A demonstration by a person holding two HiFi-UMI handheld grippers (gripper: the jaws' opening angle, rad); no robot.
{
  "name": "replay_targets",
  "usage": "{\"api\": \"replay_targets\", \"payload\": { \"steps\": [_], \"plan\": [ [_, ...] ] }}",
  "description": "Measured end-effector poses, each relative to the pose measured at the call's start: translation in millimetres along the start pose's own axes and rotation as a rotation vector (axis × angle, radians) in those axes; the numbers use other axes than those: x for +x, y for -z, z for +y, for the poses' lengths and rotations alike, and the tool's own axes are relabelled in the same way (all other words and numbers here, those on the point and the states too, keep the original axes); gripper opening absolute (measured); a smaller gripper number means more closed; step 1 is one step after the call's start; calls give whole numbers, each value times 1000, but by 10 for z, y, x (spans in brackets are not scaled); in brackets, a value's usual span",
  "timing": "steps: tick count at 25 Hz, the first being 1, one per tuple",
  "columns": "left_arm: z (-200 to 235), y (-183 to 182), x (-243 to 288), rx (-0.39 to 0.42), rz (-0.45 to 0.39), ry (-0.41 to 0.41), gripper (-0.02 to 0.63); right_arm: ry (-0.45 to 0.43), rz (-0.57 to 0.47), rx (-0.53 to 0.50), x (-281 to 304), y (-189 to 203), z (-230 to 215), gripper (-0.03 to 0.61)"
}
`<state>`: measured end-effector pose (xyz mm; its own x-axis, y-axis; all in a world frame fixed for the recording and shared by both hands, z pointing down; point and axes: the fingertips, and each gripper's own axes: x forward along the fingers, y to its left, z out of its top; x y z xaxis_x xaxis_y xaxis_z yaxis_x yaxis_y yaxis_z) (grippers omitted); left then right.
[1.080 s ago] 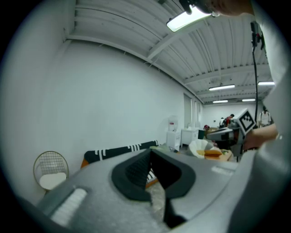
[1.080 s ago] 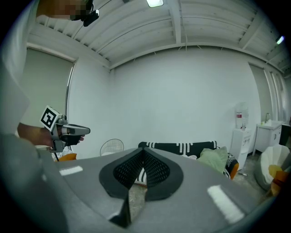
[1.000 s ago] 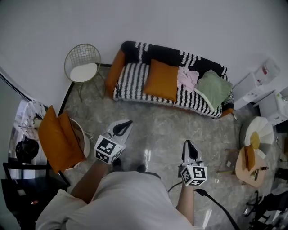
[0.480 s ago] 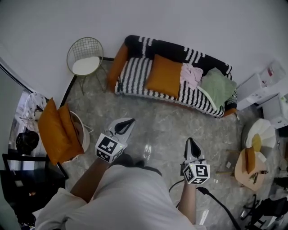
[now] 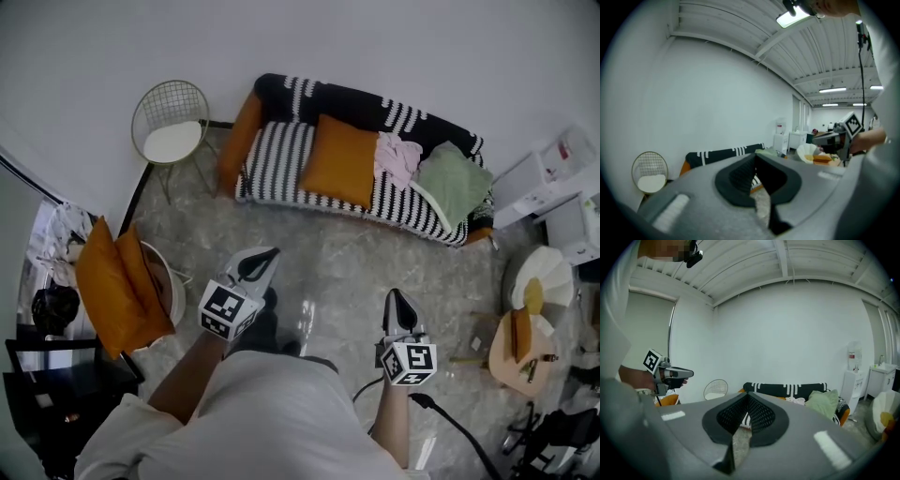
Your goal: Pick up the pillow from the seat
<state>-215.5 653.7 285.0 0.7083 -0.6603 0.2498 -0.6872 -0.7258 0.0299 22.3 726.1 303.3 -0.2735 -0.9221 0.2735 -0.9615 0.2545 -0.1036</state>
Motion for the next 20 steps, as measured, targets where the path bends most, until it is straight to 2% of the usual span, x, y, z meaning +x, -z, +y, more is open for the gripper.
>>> {"api": "replay_targets", "payload": {
  "steps": [9,20],
  "plan": [
    [697,-196,657,-2,-3,67,-2,43,-7,26,765,-292,-121,6],
    [1474,-484,1277,57,-9,187,-2,103,-14,30,1674,-652,-141,6]
  ]
}}
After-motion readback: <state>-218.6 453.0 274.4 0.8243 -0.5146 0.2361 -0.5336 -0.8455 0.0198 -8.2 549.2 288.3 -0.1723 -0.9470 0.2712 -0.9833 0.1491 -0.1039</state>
